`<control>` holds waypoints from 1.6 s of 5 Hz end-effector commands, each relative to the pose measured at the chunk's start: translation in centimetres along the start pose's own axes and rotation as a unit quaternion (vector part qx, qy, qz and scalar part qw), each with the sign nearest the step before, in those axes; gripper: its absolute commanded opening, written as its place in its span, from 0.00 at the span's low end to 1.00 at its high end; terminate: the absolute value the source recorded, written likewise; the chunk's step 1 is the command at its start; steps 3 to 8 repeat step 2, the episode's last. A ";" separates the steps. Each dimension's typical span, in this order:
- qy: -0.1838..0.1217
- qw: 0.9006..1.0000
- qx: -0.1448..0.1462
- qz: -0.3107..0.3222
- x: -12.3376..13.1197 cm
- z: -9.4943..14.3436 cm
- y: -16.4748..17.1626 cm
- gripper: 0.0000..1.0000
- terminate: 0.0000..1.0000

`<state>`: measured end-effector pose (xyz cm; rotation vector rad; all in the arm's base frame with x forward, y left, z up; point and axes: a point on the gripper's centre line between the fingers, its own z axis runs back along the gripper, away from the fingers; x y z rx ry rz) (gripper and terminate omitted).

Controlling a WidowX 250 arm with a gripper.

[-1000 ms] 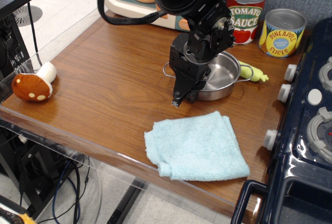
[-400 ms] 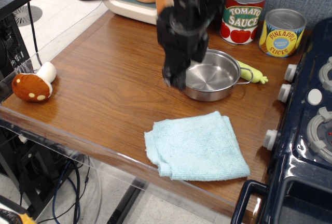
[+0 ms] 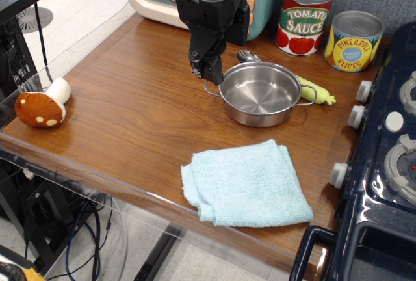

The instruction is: Move the pot in between the spoon and towel

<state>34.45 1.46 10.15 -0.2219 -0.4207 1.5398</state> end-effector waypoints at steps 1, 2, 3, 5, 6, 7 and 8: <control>0.000 1.000 -0.024 0.002 0.8 1.7 1.0 1.00 0.00; 0.000 1.000 -0.024 0.002 0.8 1.7 1.0 1.00 1.00; 0.000 1.000 -0.024 0.002 0.8 1.7 1.0 1.00 1.00; 0.000 1.000 -0.024 0.002 0.8 1.7 1.0 1.00 1.00; 0.000 1.000 -0.024 0.002 0.8 1.7 1.0 1.00 1.00; 0.000 1.000 -0.024 0.002 0.8 1.7 1.0 1.00 1.00; 0.000 1.000 -0.024 0.002 0.8 1.7 1.0 1.00 1.00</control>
